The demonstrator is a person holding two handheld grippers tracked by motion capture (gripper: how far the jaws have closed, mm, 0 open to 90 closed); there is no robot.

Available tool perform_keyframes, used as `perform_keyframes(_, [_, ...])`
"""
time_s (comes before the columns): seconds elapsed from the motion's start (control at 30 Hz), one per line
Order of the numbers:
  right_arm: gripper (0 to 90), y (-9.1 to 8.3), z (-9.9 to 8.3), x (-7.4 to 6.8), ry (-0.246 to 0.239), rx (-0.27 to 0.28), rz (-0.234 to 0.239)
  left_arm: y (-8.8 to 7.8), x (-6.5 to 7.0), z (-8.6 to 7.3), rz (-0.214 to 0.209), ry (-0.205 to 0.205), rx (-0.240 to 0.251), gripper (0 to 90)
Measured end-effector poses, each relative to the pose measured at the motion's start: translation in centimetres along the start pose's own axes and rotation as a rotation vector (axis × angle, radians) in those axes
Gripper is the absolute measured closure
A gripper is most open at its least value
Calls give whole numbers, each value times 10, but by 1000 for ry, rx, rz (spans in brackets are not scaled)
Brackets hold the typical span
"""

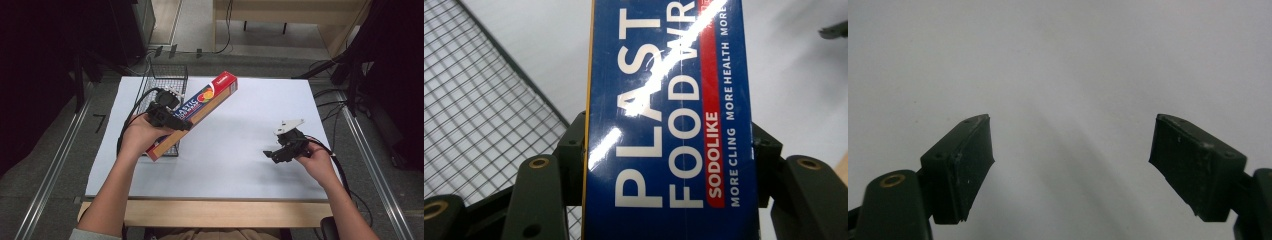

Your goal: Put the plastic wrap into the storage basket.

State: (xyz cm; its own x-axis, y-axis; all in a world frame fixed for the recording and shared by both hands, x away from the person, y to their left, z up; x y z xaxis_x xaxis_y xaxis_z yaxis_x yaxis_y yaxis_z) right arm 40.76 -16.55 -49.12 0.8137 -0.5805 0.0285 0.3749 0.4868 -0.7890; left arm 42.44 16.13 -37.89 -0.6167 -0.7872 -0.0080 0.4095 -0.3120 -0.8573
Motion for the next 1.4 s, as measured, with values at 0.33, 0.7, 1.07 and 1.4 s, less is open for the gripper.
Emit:
perform_keyframes(0.33, [184, 1, -1, 0, 2, -8, 4, 4, -23, 4, 25, -86, -11, 403])
perform_keyframes(0.7, [183, 2, -2, -1, 3, -18, 5, 11, -59, 8, 126, -237, -25, 403])
perform_keyframes(1.07, [183, 2, -3, -1, -2, -22, 5, 17, -89, 6, 222, -361, -34, 402])
perform_keyframes(1.4, [183, 1, -2, -1, -13, -17, 6, 31, -104, 5, 293, -439, -53, 402])
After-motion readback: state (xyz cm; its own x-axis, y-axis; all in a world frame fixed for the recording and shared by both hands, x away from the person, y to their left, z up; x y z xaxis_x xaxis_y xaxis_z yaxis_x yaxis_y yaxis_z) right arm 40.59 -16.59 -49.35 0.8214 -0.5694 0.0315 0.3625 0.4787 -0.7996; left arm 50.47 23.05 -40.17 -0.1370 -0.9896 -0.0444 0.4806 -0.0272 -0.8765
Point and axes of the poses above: each handheld gripper's, and its own axes: y roughly forward along the jaws, z roughly out of its top, x roughly to its right, the point moved 7 cm from there along y, roughly forward along the jaws, and after that the axes turned 5 degrees about z, right-handed, at the moved point
